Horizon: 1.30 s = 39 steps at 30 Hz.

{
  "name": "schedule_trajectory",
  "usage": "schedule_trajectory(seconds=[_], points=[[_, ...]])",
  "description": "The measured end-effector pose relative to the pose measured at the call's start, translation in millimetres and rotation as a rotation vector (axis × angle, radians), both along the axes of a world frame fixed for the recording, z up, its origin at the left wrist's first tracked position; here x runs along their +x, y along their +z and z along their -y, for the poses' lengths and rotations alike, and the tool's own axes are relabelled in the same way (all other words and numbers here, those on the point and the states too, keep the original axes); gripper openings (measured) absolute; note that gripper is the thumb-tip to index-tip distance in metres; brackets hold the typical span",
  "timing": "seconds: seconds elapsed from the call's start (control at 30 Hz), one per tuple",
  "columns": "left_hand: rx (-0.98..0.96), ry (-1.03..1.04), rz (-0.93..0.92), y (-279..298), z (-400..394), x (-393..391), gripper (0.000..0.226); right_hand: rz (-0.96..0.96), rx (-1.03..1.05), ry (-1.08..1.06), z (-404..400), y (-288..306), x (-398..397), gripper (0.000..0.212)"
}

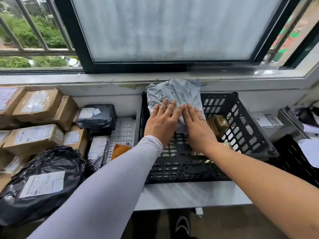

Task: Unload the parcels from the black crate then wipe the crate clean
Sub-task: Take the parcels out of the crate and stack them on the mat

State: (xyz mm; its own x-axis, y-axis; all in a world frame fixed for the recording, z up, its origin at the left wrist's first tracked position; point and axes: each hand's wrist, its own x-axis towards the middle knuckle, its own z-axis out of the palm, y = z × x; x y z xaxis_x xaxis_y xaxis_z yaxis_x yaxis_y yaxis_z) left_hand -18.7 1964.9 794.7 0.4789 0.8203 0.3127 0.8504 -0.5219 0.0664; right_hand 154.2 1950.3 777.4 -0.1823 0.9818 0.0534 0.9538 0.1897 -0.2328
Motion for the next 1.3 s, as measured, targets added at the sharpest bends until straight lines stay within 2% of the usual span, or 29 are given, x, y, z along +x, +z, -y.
schedule_trajectory(seconds=[0.13,0.27,0.57,0.63,0.87,1.07,1.2,1.3], points=[[0.052,-0.027,0.081,18,13,-17,0.065,0.092,0.127,-0.053,14,22,-17,0.092],[0.142,-0.038,0.142,25,23,-45,0.068,0.134,0.166,-0.071,31,40,-47,0.087],[0.172,0.043,0.127,24,47,-139,0.06,0.178,0.242,0.062,39,43,-133,0.078],[0.155,0.089,0.131,24,51,-162,0.065,0.174,0.249,0.111,35,40,-157,0.08],[0.123,0.272,0.127,6,54,-229,0.062,0.09,0.182,0.277,13,25,-228,0.084],[-0.006,0.387,0.084,-20,61,-263,0.063,0.037,0.077,0.43,0,1,-263,0.084],[-0.067,0.404,0.047,-47,66,-275,0.062,0.066,-0.007,0.512,-2,-20,-271,0.098],[-0.037,0.395,0.02,-63,67,-280,0.057,0.034,-0.06,0.533,-4,-39,-275,0.107]])
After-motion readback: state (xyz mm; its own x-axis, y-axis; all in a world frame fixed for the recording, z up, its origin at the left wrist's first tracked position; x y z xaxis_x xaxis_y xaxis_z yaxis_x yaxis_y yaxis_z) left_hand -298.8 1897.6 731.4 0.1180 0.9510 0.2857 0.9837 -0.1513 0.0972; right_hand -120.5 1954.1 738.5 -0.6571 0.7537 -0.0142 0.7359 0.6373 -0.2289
